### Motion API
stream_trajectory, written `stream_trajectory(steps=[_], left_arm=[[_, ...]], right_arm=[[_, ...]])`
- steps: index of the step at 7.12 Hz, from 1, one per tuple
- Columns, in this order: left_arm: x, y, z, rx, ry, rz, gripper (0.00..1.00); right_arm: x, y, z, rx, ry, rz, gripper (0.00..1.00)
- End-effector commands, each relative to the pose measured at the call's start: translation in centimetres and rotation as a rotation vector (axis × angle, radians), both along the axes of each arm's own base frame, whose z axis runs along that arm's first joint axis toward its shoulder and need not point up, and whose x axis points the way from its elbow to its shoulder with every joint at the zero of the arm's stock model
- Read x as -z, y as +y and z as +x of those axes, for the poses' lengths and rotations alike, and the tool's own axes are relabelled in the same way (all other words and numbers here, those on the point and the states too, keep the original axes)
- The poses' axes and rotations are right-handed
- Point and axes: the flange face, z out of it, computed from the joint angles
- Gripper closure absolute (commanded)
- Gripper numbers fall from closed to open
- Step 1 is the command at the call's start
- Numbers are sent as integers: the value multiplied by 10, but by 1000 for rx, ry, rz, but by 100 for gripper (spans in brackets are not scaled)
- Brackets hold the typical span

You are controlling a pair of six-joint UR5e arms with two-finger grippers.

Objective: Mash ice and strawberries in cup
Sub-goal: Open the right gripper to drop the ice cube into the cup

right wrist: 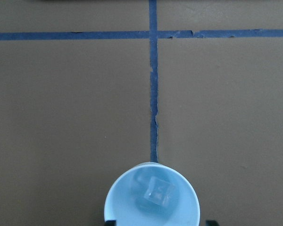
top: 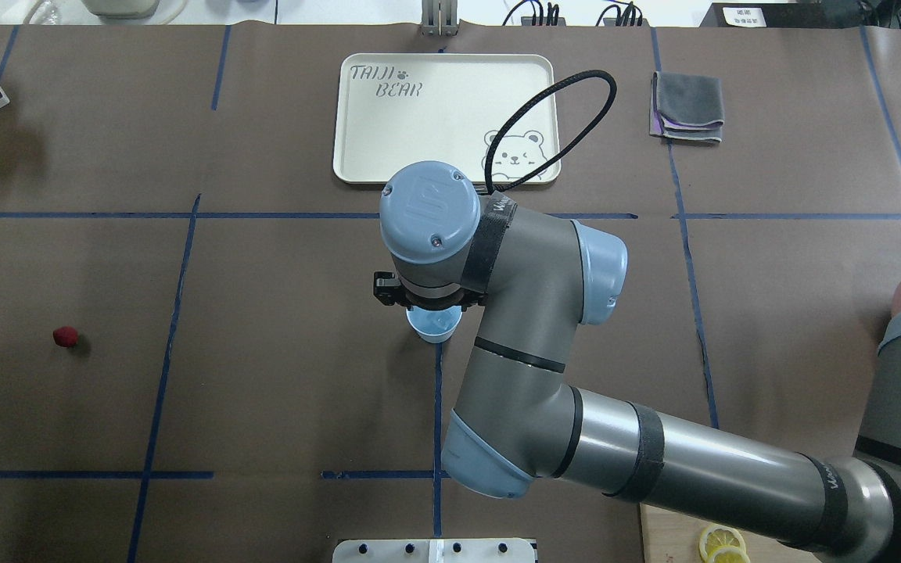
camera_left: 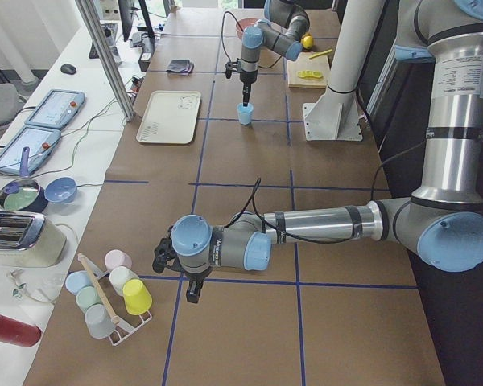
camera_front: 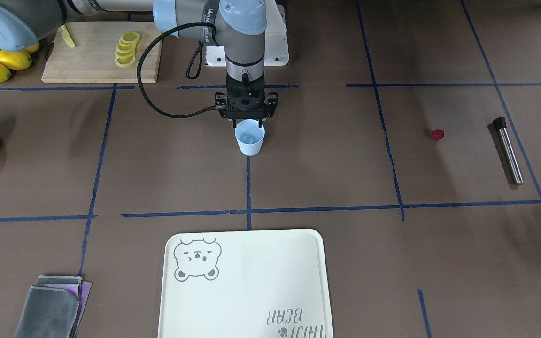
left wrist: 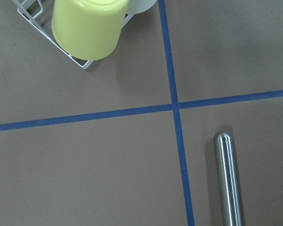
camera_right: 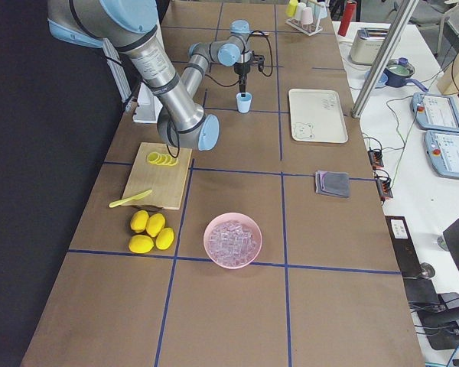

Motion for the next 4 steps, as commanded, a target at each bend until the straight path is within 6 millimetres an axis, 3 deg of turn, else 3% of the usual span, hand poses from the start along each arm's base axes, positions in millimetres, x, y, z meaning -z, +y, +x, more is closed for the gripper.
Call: stream_trajectory(steps=[1,2,3,4], left_arm=[[0,0,0,0,0,1,0],[0,0,1,-1,0,0,0],[-1,0,1,-1,-2,0,0],[-1,0,1,-1,-2,0,0]], right_arm=[[3,1,3,8,-5,9,1],[0,-10,12,-1,-4,10,1],[-14,-27,33,-29,5,5,1],[-47,-34,78,-17,9,39,1]])
